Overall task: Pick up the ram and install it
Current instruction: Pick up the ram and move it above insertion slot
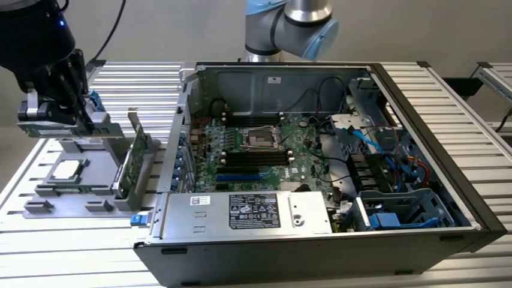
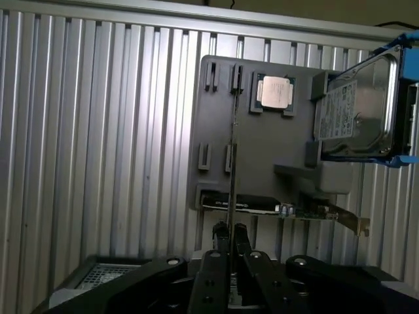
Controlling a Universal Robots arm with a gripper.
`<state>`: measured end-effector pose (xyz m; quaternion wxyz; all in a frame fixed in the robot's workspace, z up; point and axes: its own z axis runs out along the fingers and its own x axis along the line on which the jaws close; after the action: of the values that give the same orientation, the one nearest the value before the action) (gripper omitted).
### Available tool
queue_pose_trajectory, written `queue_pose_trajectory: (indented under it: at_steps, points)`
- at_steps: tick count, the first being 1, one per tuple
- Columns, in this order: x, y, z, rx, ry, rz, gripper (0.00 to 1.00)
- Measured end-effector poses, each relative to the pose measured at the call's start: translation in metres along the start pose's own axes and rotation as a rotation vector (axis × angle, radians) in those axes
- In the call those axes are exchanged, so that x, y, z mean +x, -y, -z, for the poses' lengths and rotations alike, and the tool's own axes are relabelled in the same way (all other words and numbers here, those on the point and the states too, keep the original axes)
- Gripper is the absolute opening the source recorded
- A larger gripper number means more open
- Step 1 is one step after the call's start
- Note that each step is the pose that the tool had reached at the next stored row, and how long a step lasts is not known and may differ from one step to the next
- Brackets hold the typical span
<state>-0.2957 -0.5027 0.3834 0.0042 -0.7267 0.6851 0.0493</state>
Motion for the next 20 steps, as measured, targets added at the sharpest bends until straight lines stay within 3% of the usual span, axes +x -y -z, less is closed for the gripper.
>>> queue_pose_trajectory:
  at_steps: [14,20]
  points:
    - [0.001,0.0553,0.0091,0.0005,0.0081,0.002,0.14]
    - [-0.004,0.0737,0.0103,0.0006,0.0100,0.002,0.14]
